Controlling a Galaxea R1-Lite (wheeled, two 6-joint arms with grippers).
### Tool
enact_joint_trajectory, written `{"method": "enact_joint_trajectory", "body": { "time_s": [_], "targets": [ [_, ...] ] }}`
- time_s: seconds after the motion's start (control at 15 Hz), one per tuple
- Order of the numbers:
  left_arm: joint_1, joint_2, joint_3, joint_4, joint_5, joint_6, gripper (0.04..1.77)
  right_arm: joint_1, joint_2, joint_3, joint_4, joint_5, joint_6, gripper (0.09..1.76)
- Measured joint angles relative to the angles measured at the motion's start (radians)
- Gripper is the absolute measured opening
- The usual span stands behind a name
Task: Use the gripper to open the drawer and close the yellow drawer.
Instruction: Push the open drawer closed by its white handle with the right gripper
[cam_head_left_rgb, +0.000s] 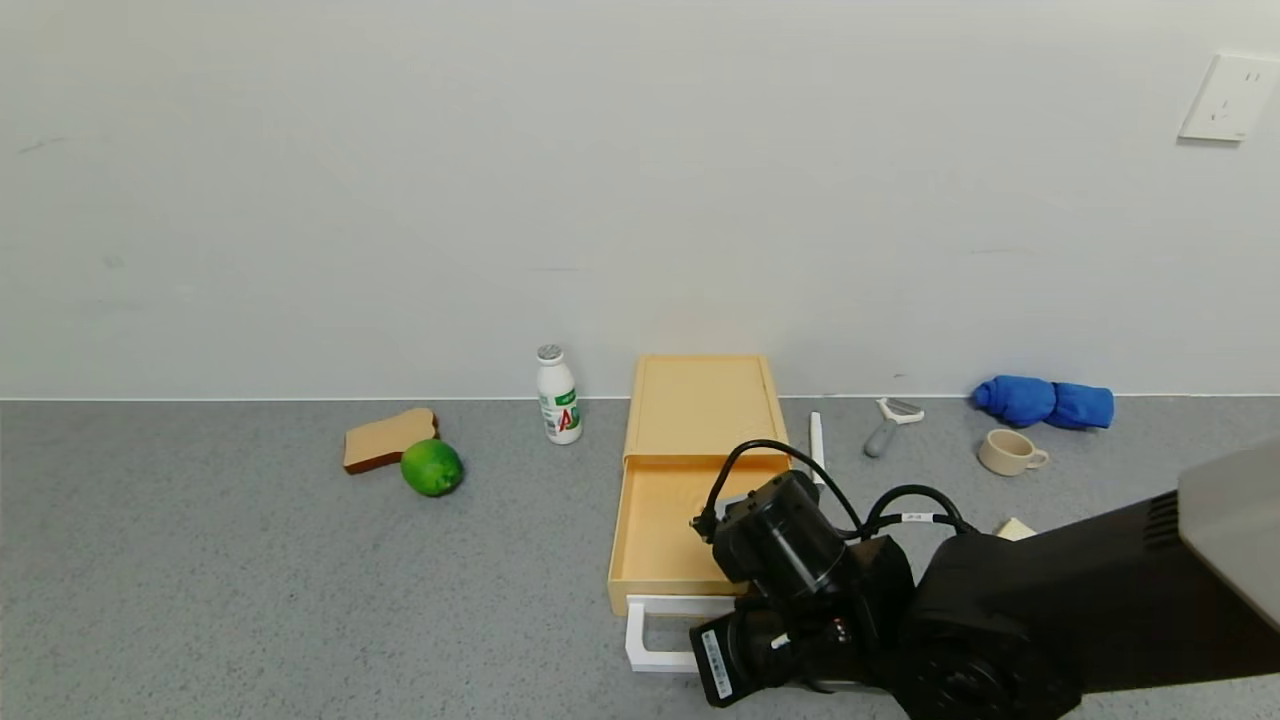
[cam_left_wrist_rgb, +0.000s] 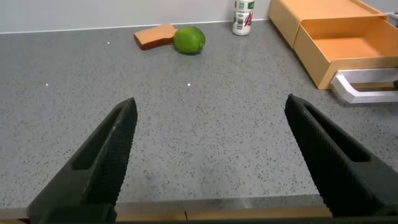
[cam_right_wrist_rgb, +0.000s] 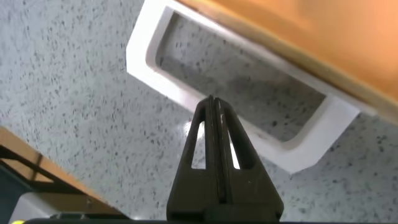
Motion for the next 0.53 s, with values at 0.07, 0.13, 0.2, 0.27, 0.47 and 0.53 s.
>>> {"method": "enact_joint_trajectory", "body": {
  "time_s": [0.07, 0.13, 0.2, 0.27, 0.47, 0.53],
  "targets": [
    [0.0, 0.0, 0.0, 0.0, 0.0, 0.0, 1.72, 0.003, -0.007, 0.002, 0.011, 0.002, 0.002, 0.11],
    [0.0, 0.0, 0.0, 0.0, 0.0, 0.0, 1.72, 0.009, -0.011, 0.005, 0.015, 0.002, 0.003, 0.11],
    [0.0, 0.0, 0.0, 0.0, 0.0, 0.0, 1.72, 0.014, -0.013, 0.009, 0.017, 0.003, 0.005, 0.11],
    [0.0, 0.0, 0.0, 0.0, 0.0, 0.0, 1.72, 0.021, -0.014, 0.014, 0.018, 0.003, 0.006, 0.11],
    [0.0, 0.0, 0.0, 0.0, 0.0, 0.0, 1.72, 0.041, -0.008, 0.025, 0.019, -0.001, 0.004, 0.11],
    [0.0, 0.0, 0.0, 0.0, 0.0, 0.0, 1.72, 0.047, -0.005, 0.029, 0.018, -0.001, 0.003, 0.11]
  ]
}}
